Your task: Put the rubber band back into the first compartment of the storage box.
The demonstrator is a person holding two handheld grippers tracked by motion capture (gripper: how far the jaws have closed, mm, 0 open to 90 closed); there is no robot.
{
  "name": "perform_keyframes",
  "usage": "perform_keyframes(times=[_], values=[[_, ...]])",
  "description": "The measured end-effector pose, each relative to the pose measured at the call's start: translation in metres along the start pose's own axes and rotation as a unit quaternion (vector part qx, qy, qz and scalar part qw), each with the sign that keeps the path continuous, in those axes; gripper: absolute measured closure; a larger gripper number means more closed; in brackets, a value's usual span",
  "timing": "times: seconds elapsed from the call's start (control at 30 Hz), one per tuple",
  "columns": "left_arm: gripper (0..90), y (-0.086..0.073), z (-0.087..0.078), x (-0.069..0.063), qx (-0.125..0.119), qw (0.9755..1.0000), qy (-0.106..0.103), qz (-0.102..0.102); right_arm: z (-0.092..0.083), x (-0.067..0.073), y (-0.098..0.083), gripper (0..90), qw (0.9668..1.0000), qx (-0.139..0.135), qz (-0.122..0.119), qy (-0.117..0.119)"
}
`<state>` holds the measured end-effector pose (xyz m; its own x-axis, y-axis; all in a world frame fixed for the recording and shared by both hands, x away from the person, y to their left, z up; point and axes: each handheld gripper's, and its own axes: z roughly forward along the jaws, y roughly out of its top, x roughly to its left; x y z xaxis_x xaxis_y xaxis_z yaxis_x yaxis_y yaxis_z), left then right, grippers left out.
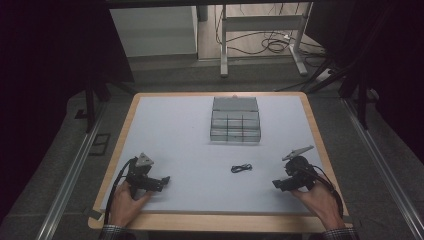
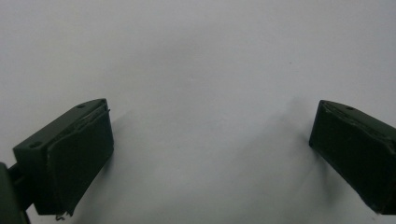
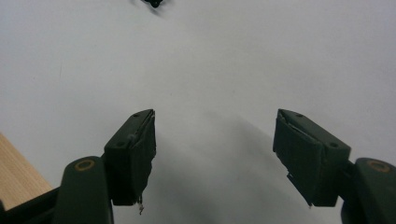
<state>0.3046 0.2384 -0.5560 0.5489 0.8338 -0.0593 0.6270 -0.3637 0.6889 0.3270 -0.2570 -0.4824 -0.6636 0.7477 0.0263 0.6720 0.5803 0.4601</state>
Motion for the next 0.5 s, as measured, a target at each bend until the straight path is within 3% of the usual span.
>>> perform_keyframes(times=[0.5], values=[[0.0,0.0,0.0,0.0,0.0,1.0,0.0,0.0,0.009,0.005,0.028,38.6,0.9993,0.027,-0.025,0.006]])
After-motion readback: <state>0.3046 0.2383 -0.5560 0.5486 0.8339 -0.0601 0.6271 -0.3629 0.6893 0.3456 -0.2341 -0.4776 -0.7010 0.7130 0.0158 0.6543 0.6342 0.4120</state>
